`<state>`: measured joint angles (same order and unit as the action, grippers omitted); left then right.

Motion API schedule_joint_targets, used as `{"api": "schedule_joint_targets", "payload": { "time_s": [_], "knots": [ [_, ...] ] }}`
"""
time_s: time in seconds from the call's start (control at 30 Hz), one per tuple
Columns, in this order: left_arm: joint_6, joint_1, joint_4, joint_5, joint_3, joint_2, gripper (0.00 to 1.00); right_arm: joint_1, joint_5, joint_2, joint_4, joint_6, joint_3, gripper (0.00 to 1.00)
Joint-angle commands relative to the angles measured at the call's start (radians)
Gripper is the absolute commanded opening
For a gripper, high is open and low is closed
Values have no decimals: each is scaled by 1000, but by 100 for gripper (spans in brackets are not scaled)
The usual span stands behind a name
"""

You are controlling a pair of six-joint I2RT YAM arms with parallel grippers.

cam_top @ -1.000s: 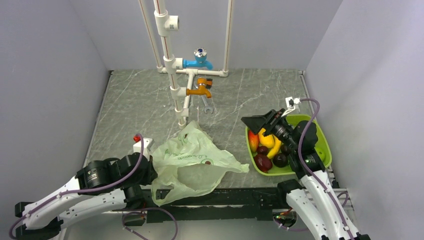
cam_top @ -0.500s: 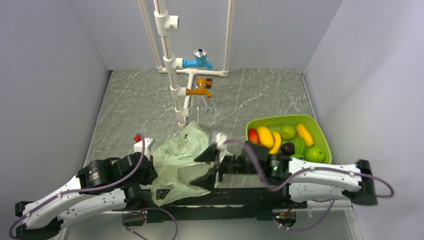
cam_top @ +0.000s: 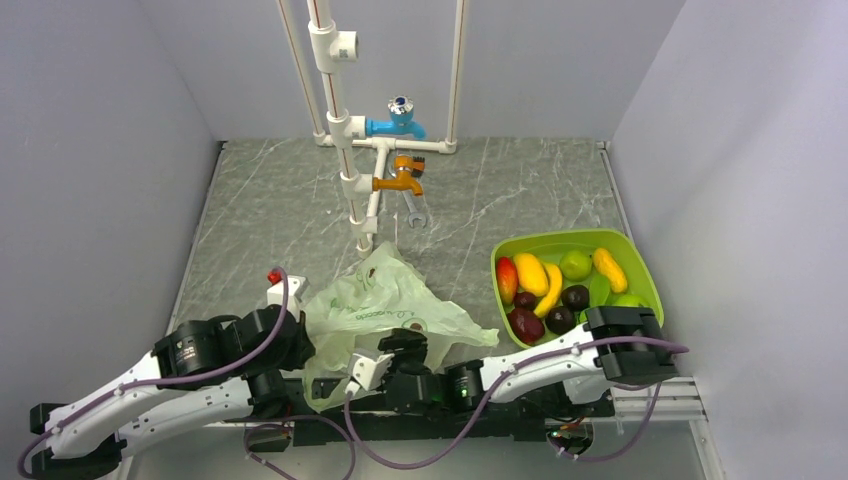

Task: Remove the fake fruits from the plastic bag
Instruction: Take out the fake fruit from the plastic bag.

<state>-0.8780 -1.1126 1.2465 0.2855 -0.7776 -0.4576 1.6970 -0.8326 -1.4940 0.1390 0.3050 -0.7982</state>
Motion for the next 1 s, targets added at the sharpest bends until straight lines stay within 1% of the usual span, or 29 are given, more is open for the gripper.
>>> {"api": "schedule_joint_targets", "payload": {
  "time_s": [0.0,0.03,0.07,0.13,0.17,0.23,0.27,0.33,0.4,0.43,0.53,0.63,0.77,0.87,0.9,0.97],
  "knots": [
    [0,-4,-4,0,-1,9,0,-53,-102,-5,85,91,39,53],
    [0,-4,-4,0,0,7,0,-78,-76,-9,82,75,45,53],
    [1,-4,-5,0,-1,5,0,-99,-56,-15,100,86,56,54],
    [3,-4,-7,-2,-2,-3,0,-143,32,-27,138,127,68,57],
    [5,-4,-7,-3,-1,-7,0,-163,67,-36,178,149,75,60],
    [7,-4,-7,-6,-2,-16,0,-220,188,-55,239,160,82,73],
    [7,-4,-7,-6,-5,-20,0,-254,242,-77,261,151,79,77],
    [4,-4,-7,-8,-19,-23,0,-312,317,-118,318,143,66,80],
    [3,-4,-15,-12,-46,-16,0,-346,374,-150,392,153,58,83],
    [6,-4,-29,-15,-63,-9,0,-354,392,-167,401,154,40,84],
    [34,-4,-102,-33,-104,23,0,-384,408,-217,460,146,3,87],
    [37,-4,-126,-23,-120,30,0,-412,401,-277,514,131,-23,88],
    [37,-4,-116,-38,-119,-5,0,-431,350,-347,595,119,-47,89],
    [29,-4,-91,-40,-121,-44,0,-442,286,-418,622,120,-91,89],
    [25,-4,-83,-40,-121,-53,0,-451,278,-434,626,109,-102,90],
    [20,-4,-69,-36,-119,-68,0,-477,308,-449,623,76,-111,90]
  ]
}}
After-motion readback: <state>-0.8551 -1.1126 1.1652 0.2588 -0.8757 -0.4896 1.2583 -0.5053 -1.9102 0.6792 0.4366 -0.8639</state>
